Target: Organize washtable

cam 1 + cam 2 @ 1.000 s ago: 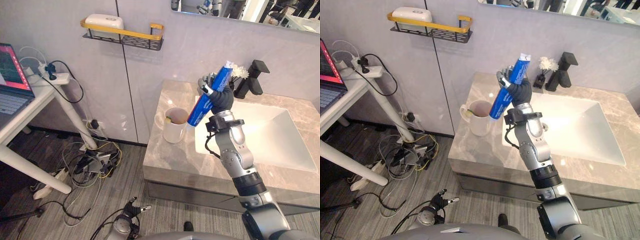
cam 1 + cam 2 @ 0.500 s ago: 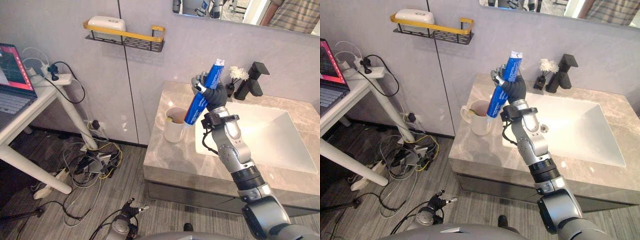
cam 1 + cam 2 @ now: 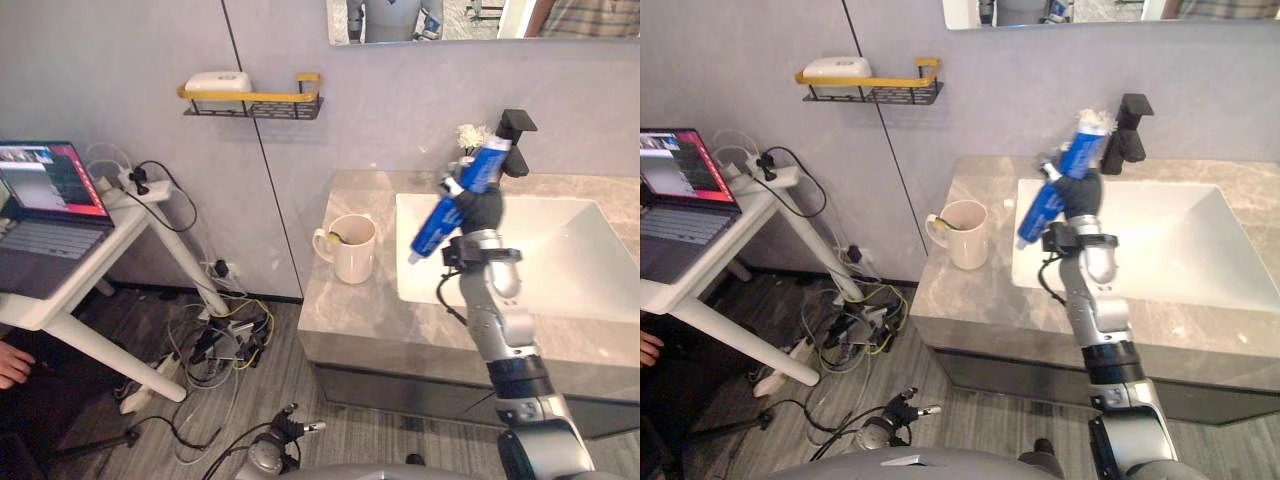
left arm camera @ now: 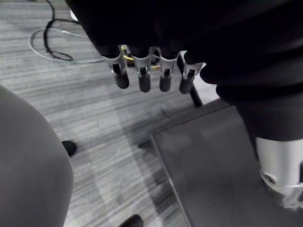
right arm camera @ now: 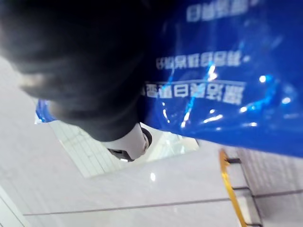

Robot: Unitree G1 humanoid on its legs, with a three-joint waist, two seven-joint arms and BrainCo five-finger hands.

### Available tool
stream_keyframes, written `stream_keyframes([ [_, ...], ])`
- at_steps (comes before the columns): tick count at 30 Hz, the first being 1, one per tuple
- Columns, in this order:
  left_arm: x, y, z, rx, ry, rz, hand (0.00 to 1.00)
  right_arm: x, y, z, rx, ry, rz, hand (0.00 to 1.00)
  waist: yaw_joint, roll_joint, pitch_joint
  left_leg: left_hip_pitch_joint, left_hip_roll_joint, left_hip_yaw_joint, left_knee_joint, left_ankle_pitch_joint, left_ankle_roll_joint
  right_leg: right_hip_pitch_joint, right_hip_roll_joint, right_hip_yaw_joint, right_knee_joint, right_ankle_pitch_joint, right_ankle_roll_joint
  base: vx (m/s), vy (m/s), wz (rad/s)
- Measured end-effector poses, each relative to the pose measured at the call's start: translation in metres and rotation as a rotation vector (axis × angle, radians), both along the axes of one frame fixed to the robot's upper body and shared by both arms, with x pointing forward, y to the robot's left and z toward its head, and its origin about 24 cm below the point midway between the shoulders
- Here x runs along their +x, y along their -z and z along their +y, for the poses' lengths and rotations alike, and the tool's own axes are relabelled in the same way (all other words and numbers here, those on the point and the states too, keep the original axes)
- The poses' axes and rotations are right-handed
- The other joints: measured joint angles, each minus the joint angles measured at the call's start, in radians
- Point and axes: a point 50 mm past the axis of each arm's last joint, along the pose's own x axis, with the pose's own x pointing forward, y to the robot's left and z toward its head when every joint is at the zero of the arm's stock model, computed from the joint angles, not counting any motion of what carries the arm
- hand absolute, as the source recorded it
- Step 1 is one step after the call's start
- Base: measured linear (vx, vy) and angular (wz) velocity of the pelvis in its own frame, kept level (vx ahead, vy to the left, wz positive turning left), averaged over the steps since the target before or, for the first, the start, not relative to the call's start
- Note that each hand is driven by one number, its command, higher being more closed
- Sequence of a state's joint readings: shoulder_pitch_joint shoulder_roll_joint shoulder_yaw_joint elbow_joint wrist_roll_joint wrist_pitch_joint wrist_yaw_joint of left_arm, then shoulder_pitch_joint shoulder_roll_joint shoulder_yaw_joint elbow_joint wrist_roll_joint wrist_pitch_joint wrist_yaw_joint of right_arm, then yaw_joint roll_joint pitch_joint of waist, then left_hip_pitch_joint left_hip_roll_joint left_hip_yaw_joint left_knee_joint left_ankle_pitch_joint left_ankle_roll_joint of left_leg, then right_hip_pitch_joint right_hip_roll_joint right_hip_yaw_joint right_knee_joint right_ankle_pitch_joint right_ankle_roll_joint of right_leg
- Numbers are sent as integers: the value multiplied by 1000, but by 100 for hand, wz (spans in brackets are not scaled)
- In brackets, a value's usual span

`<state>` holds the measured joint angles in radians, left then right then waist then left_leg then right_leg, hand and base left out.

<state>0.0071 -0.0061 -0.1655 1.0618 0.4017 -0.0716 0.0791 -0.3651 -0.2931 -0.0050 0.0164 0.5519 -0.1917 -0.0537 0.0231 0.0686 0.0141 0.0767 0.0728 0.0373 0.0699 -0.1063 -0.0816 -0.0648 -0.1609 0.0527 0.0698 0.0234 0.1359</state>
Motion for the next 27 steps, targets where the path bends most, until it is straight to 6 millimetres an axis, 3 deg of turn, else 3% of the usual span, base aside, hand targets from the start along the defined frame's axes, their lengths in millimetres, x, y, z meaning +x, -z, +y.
stream_keyframes([
  [6,-7,3,-9,-16,42,36,0,-9,-17,-6,-14,41,-89,100,-43,12,-1,9,3,16,-22,-7,-6,-9,6,32,9,-4,0,-76,7,-14],
  [14,-7,3,-18,-39,63,40,0,-10,-33,-5,-22,38,-156,100,-42,24,7,7,2,21,-50,17,-20,-32,9,45,11,8,-4,-15,0,-3],
  [20,-6,2,-18,-44,55,36,0,0,-70,9,-68,-9,-267,100,-40,32,11,7,1,13,-52,37,-12,-39,10,41,12,11,0,47,-12,5],
  [27,-3,1,-19,-51,58,24,0,12,-92,24,-126,-52,-304,100,-34,27,18,-7,2,-13,-51,41,-10,-36,7,13,12,8,-2,-6,-5,11],
])
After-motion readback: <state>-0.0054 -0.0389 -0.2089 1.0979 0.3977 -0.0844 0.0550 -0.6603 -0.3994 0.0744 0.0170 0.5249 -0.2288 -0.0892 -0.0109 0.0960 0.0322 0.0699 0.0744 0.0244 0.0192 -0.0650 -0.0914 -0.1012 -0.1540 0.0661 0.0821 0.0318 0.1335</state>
